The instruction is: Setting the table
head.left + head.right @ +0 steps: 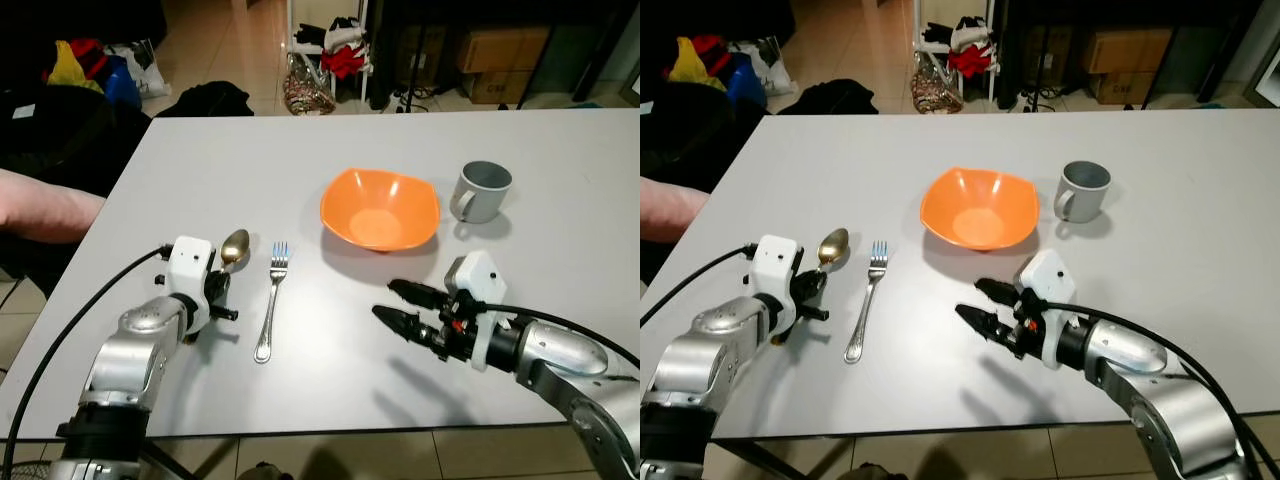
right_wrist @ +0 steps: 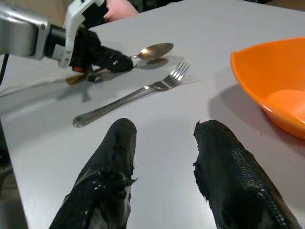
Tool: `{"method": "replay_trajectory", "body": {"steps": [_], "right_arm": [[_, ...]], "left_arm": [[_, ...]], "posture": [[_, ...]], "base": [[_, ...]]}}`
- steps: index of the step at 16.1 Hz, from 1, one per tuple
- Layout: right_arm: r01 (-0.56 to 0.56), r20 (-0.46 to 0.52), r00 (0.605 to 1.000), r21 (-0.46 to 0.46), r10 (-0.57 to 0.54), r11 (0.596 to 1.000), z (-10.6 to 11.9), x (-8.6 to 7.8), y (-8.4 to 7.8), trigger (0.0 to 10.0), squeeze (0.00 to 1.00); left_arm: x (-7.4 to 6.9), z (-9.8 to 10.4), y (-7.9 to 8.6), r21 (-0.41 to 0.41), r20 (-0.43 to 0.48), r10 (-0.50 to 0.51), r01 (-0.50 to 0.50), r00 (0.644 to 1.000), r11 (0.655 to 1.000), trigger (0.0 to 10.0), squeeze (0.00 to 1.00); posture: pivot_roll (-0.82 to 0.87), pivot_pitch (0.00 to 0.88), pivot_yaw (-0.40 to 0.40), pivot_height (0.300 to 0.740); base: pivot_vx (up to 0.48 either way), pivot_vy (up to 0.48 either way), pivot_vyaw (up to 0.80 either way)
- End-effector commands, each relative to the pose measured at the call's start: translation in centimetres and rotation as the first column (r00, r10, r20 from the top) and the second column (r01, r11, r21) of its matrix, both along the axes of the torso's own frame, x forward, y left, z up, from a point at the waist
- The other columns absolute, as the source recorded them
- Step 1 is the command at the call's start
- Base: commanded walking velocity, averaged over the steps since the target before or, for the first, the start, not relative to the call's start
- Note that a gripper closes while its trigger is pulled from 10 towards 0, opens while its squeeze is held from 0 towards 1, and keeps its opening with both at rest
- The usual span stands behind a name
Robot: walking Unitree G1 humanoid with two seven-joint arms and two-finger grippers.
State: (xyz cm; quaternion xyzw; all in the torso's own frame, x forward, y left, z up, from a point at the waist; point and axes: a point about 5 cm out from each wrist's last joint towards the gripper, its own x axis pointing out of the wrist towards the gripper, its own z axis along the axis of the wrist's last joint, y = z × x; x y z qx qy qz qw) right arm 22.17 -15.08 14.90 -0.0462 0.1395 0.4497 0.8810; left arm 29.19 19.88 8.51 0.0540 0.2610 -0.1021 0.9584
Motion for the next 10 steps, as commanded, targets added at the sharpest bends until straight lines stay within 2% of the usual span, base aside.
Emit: {"method": "replay_trajectory", "body": {"steps": [1, 6, 10], "right_arm": [[-0.030, 0.013, 0.999, -0.001, 0.030, 1.000, 0.5, -0.2, 0.3, 10.0, 0.00], [-0.067, -0.008, 0.998, -0.024, 0.067, 0.997, 0.1, -0.6, 0.3, 10.0, 0.00], [-0.082, 0.002, 0.997, -0.030, 0.083, 0.996, 0.1, -0.3, 0.5, 10.0, 0.00]], "left_arm": [[0.1, -0.3, 0.1, 0.011, -0.028, 0.015, -0.015, 1.000, 1.000, 10.0, 0.00], [-0.6, -0.8, -0.5, -0.015, -0.049, 0.028, -0.028, 0.998, 0.999, 10.0, 0.00], [-1.0, -1.1, -1.3, -0.010, -0.071, -0.001, 0.001, 0.997, 1.000, 10.0, 0.00]], "posture": [[-0.08, 0.027, 0.071, 0.740], [-0.07, 0.030, 0.069, 0.740], [-0.06, 0.028, 0.061, 0.740]], "base": [[0.000, 0.000, 0.00], [0.000, 0.000, 0.00], [0.000, 0.000, 0.00]]}}
